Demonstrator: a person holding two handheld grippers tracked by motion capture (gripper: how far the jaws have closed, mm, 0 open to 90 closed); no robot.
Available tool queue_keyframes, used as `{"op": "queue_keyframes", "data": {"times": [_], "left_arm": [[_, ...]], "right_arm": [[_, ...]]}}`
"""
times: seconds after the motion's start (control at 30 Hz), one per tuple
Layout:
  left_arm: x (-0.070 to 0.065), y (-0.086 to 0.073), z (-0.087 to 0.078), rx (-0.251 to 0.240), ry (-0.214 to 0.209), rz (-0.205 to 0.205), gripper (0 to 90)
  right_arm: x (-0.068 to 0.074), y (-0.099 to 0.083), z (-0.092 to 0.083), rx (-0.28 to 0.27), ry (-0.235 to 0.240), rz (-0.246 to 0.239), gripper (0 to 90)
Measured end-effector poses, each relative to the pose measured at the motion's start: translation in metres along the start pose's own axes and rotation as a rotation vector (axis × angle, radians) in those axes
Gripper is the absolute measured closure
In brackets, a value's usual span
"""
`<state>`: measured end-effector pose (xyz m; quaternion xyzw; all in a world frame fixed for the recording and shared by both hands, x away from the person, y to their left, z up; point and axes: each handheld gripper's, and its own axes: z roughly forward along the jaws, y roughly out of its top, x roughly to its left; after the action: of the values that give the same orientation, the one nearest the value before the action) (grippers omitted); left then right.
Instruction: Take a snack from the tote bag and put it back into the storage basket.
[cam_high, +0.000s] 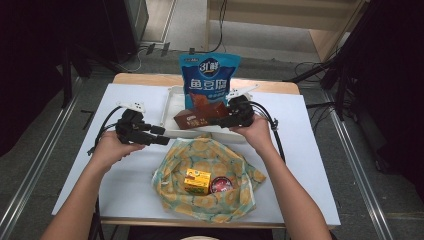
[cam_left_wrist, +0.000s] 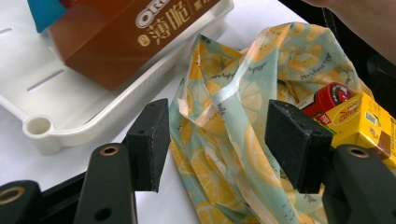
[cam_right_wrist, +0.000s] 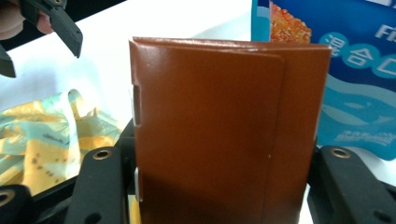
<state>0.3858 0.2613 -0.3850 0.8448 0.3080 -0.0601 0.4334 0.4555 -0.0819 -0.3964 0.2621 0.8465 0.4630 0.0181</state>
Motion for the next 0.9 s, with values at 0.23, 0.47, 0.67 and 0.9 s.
{"op": "queue_keyframes", "data": {"times": [0.23, 0.47, 0.67, 0.9], "left_arm": [[0.000, 0.000, 0.001, 0.005, 0.001, 0.002, 40.8], [0.000, 0.000, 0.001, 0.005, 0.001, 0.001, 40.8], [0.000, 0.000, 0.001, 0.008, 0.000, 0.005, 40.8], [0.000, 0.000, 0.001, 0.007, -0.002, 0.002, 40.8]], "right_arm": [[-0.002, 0.000, 0.016, 0.058, -0.005, -0.014, 44.0], [-0.006, -0.005, 0.019, 0.051, 0.009, 0.000, 43.4], [-0.010, -0.010, 0.020, 0.073, 0.011, -0.009, 42.0], [-0.014, -0.017, 0.023, 0.087, 0.007, -0.020, 37.4]]}}
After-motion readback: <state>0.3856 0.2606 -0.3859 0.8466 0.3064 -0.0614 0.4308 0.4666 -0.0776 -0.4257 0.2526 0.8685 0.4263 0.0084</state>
